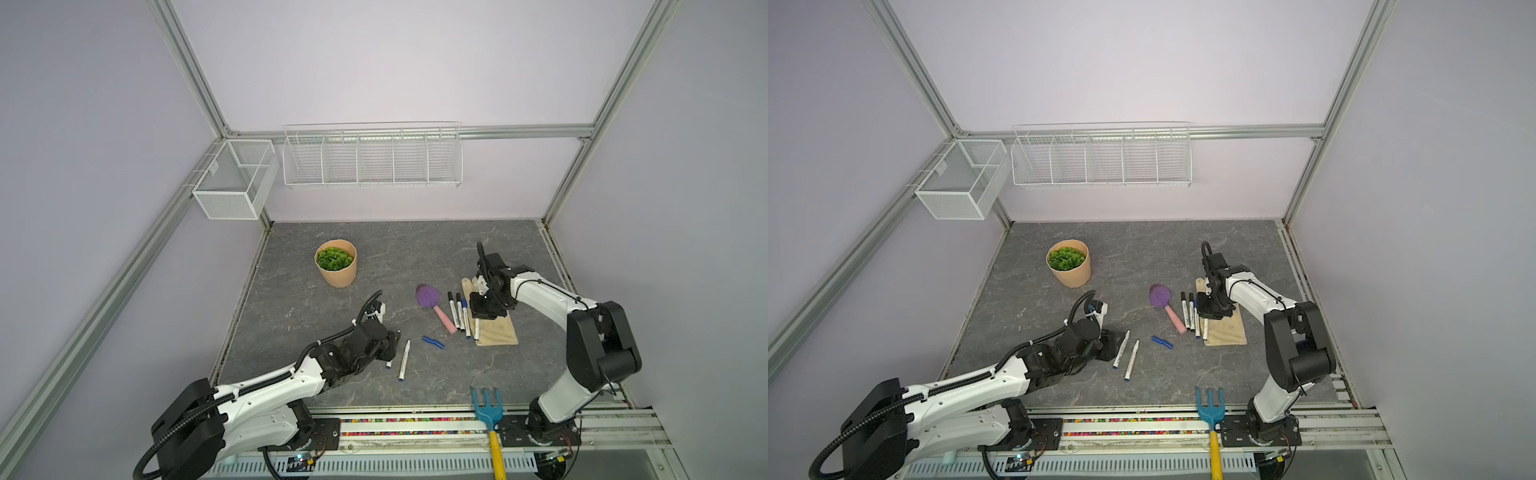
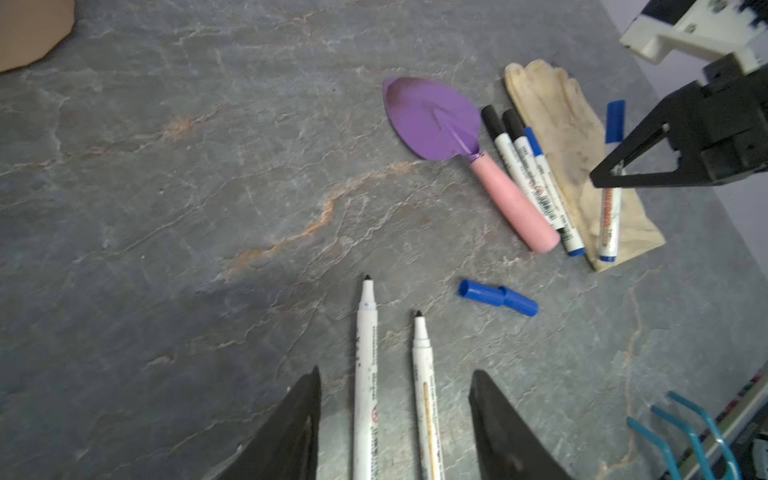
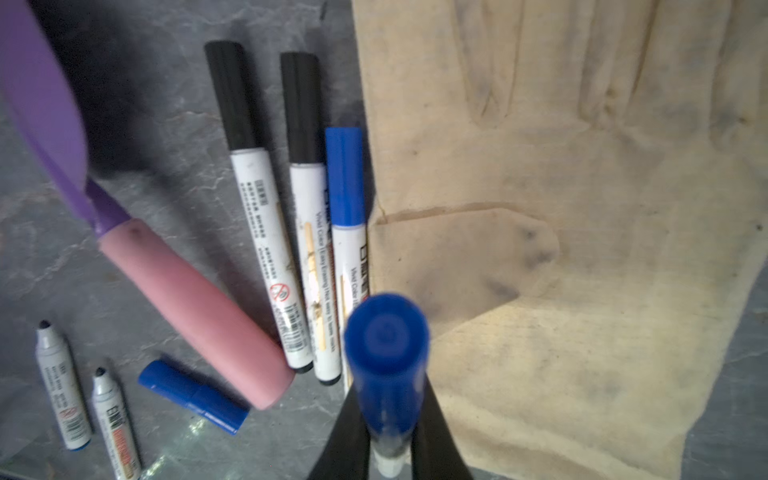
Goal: Insert the pens into the pen caps
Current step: 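Set the blue-capped marker on the glove and open the right gripper, then grasp another white marker with the left gripper and lift it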
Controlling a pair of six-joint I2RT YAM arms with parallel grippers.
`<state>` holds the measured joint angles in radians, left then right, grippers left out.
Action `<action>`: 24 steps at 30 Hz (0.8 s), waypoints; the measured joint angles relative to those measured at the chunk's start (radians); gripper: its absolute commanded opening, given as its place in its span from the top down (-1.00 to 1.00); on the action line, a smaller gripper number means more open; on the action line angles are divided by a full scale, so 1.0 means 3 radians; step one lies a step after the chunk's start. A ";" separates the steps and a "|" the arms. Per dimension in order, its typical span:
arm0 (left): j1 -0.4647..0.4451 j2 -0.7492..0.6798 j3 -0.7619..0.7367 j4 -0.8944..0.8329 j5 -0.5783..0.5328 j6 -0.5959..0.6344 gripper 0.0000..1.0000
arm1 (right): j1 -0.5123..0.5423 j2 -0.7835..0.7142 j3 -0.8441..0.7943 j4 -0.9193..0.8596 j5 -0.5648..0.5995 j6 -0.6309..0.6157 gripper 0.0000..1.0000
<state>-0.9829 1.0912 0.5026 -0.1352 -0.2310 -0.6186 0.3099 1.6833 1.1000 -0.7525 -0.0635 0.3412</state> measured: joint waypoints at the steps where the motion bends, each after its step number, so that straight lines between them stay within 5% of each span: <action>1: -0.0004 0.0015 -0.0013 -0.0037 -0.0010 -0.0022 -0.14 | -0.0001 0.0031 0.0000 0.0017 0.0019 0.0003 0.52; 8: -0.0117 0.0257 -0.0024 -0.0080 -0.0033 -0.0086 -0.16 | -0.0003 0.0074 0.0000 0.0121 0.0126 0.0001 0.14; 17: -0.0175 0.0708 0.0151 -0.0263 -0.0024 -0.0097 -0.16 | -0.0003 -0.0509 -0.0134 0.0230 0.0121 0.0085 0.12; 24: -0.0175 0.1057 0.0317 -0.0420 -0.0001 -0.0127 0.07 | -0.0003 -0.0866 -0.0134 0.0247 0.0055 0.0112 0.12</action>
<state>-1.0355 1.4082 0.5976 -0.2611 -0.2314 -0.6567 0.3092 1.4235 1.0599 -0.6785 -0.0471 0.3748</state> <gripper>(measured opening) 0.495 0.440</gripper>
